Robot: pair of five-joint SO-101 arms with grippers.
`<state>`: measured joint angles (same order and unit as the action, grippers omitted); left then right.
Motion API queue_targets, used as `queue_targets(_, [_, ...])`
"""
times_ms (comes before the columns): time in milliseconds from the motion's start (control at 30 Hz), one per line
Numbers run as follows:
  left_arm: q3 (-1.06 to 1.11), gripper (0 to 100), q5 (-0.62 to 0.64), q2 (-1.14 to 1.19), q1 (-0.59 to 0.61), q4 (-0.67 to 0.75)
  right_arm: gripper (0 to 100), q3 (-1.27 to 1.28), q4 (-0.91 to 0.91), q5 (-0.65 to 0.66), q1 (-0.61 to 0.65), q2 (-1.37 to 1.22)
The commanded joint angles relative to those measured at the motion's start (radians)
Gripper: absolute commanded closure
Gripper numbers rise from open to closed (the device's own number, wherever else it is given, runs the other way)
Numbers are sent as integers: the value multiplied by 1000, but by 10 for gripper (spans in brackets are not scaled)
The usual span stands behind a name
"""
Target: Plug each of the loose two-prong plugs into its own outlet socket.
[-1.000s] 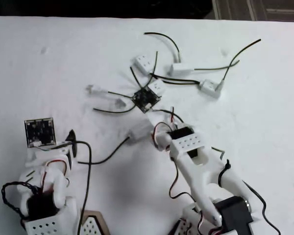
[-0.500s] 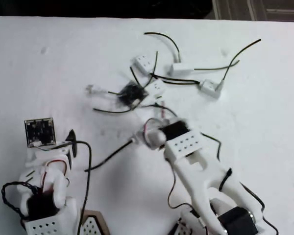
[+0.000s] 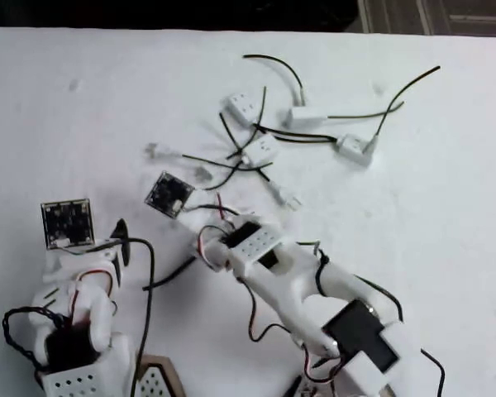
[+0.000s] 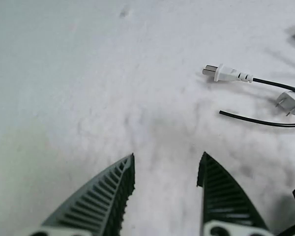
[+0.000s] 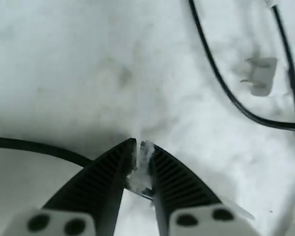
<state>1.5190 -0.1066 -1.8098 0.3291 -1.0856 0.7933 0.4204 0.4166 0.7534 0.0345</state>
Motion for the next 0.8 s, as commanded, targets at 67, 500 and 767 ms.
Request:
queue_targets(67, [-8,779,-11,-7,8,18,981,-57,125,-8,19,36])
queue_targets(500, [-8,779,-11,-7,8,17,981,-180,441,-6,28,41])
queue_targets(767, [-8,779,-11,-7,8,17,981,-460,633,-8,-79,39])
